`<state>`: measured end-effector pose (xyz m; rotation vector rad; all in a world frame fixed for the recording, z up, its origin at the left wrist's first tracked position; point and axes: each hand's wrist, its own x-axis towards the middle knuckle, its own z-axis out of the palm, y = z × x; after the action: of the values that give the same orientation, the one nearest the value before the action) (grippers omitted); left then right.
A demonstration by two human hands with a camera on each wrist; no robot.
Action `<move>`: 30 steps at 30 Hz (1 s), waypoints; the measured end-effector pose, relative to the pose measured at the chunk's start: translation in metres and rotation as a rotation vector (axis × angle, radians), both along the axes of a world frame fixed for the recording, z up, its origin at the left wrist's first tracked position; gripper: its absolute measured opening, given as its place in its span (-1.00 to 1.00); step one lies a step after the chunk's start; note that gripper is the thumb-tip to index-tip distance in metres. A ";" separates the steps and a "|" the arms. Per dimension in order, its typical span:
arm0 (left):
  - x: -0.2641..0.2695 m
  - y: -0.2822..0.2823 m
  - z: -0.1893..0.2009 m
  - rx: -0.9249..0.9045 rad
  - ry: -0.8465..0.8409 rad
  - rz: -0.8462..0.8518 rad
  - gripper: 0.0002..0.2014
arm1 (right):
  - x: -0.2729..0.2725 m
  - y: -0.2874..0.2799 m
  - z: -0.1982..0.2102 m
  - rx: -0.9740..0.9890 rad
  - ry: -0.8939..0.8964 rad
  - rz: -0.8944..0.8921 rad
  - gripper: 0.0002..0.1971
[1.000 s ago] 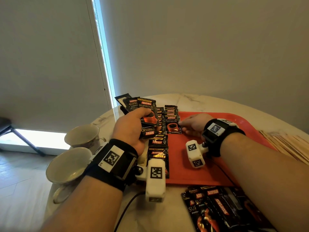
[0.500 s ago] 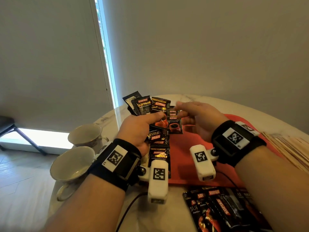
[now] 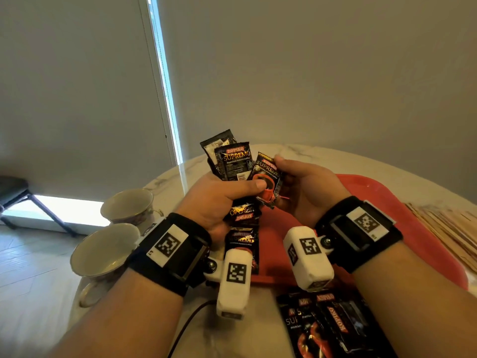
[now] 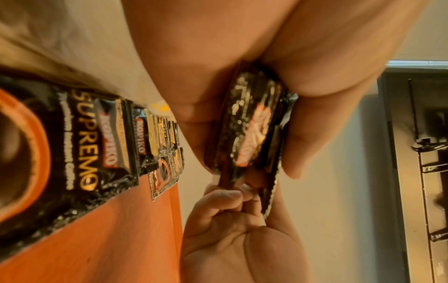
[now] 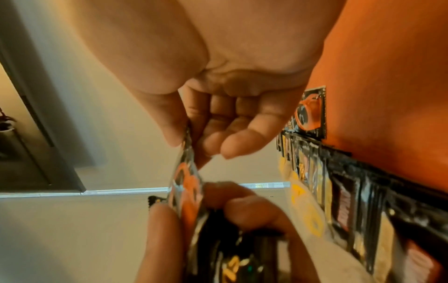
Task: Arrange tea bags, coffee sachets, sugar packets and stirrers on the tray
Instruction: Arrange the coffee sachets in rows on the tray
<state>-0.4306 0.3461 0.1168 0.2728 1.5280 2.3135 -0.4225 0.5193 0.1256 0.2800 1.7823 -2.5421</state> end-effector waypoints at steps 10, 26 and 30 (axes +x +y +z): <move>-0.010 0.004 -0.005 0.073 -0.054 0.161 -0.59 | -0.002 -0.002 0.001 0.015 0.079 -0.083 -0.75; -0.017 -0.003 -0.002 0.136 -0.155 0.290 -0.80 | -0.010 0.021 0.002 0.056 0.140 -0.210 -0.84; -0.016 -0.005 -0.004 0.153 -0.162 0.289 -0.71 | -0.021 0.038 -0.019 0.137 -0.030 -0.262 -0.87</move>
<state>-0.4469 0.3410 0.1133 -0.1045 1.3900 2.6071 -0.4439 0.5576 0.1063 0.5894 2.0341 -2.5642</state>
